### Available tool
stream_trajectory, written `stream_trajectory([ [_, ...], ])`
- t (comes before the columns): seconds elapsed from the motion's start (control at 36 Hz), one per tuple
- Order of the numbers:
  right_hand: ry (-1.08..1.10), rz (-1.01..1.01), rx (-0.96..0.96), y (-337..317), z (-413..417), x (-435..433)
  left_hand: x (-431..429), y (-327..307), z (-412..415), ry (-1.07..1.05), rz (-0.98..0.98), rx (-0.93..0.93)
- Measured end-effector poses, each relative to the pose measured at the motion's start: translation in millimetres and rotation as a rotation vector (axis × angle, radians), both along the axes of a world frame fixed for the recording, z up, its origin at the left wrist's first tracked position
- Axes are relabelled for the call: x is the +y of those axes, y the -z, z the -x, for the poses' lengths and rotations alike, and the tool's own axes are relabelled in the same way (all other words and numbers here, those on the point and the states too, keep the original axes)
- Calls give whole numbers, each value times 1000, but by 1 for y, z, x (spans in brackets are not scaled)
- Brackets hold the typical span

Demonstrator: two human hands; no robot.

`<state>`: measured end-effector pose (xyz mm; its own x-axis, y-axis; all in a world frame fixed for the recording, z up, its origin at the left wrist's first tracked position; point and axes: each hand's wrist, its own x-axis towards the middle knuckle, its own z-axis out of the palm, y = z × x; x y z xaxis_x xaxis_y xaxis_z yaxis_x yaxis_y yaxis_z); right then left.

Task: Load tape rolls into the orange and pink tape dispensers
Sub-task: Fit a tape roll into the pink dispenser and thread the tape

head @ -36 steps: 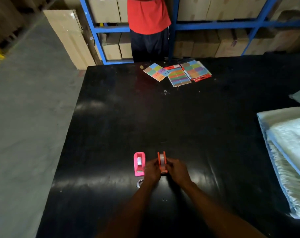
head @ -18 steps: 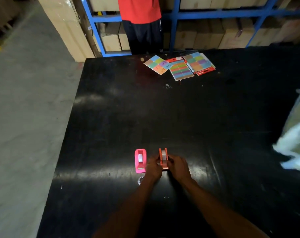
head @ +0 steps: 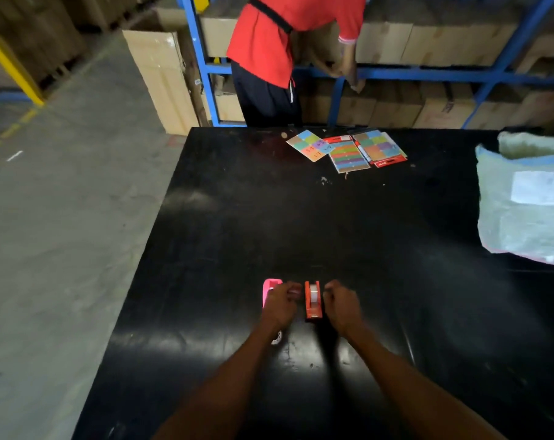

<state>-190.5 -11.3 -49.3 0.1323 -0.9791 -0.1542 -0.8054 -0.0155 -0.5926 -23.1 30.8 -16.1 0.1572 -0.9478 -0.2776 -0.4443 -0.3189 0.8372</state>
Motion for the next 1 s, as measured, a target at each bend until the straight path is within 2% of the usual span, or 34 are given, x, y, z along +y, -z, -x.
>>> stream_trajectory([
  [0.14,-93,46,13,-19,-19,-2,1,-7,-49,-64,71,-79],
  [0.22,-191,4,9,-25,-34,-2,7,-11,-74,-71,40,-10],
  [0.36,-389,-69,97,-43,-63,-1,15,1,-103,97,-56,-93],
  [0.53,-482,-118,223,-39,-94,3,22,26,-114,219,-136,-165],
  [0.78,-479,-220,330,-28,-117,-11,2,45,-111,300,-155,-114],
  [0.92,-393,-334,244,13,-112,-27,-4,57,-110,321,-84,-73],
  [1.0,-400,-325,241,5,-115,-25,-5,58,-112,336,-54,-27],
])
